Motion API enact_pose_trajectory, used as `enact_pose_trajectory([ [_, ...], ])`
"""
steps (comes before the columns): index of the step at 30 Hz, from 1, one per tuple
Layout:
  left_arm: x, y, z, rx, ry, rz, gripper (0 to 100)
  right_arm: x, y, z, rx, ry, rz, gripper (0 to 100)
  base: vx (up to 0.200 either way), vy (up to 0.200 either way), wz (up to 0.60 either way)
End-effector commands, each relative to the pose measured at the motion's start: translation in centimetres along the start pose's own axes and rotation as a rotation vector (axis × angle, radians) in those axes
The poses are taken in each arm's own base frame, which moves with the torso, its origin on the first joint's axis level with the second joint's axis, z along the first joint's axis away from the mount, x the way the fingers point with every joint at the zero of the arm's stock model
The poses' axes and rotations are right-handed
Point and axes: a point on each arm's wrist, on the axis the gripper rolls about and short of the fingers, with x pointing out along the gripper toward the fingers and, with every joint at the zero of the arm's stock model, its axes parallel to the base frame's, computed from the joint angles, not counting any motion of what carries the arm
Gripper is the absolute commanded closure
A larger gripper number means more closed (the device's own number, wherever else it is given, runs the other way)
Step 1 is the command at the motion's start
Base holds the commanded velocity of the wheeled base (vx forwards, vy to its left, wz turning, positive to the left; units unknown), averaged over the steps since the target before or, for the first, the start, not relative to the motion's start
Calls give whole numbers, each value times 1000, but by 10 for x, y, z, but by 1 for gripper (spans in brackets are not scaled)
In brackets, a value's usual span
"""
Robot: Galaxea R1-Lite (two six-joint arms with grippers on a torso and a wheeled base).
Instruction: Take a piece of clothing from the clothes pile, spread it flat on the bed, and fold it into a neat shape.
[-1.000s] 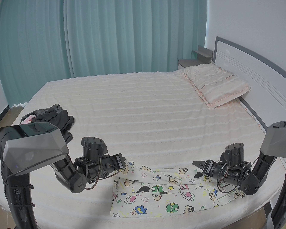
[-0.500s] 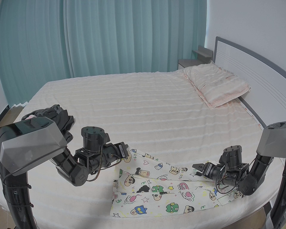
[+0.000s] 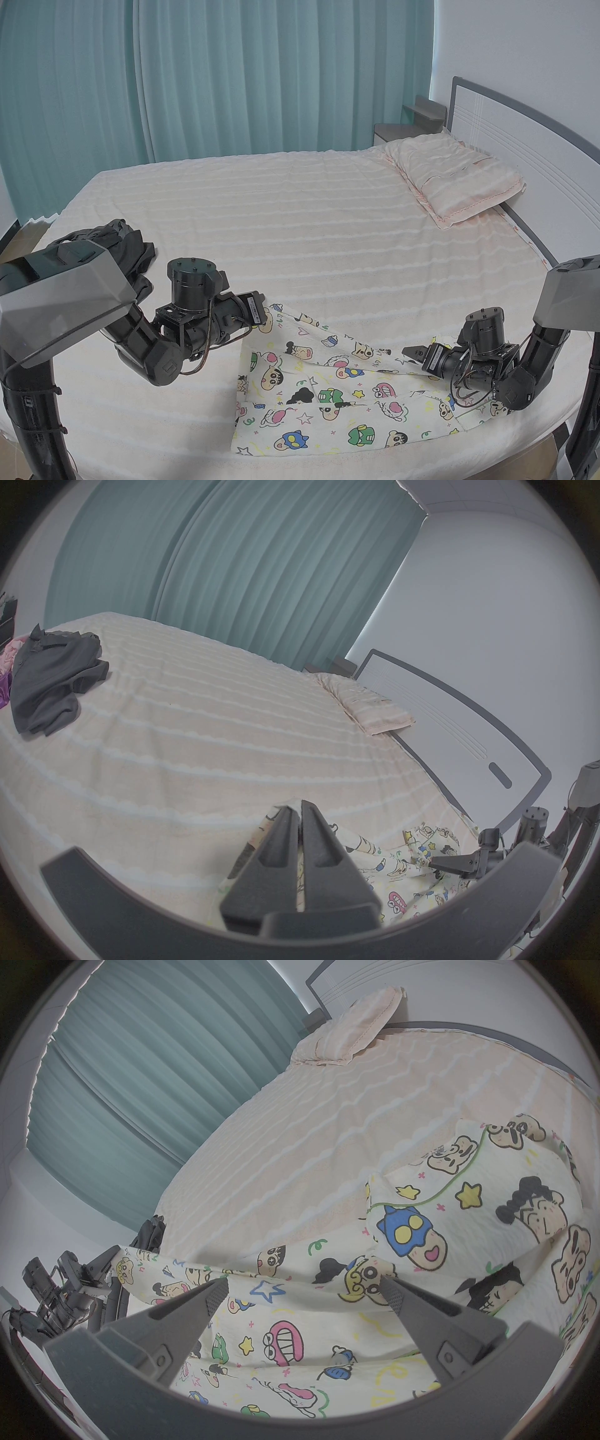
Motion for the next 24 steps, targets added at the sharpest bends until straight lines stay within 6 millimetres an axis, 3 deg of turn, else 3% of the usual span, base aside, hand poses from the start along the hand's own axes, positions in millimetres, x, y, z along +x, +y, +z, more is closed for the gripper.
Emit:
enact_pose_trajectory([
  [1, -15, 0, -2, 2, 18, 4, 100, 1, 0, -1, 0, 3, -2, 0, 0, 0, 0],
  [8, -34, 6, -23, 48, 84, 26, 100, 0, 0, 0, 1, 0, -1, 0, 0, 0, 0],
  [15, -58, 18, -51, 55, 130, 39, 100, -18, 0, 20, 1, -68, 7, 0, 0, 0, 0],
  [21, -69, 25, -73, 60, 192, 55, 100, -34, -12, 42, -21, -119, -44, 0, 0, 0, 0],
  [24, -73, 35, -92, 58, 257, 83, 100, -41, -31, 50, -87, -103, -124, 0, 0, 0, 0],
])
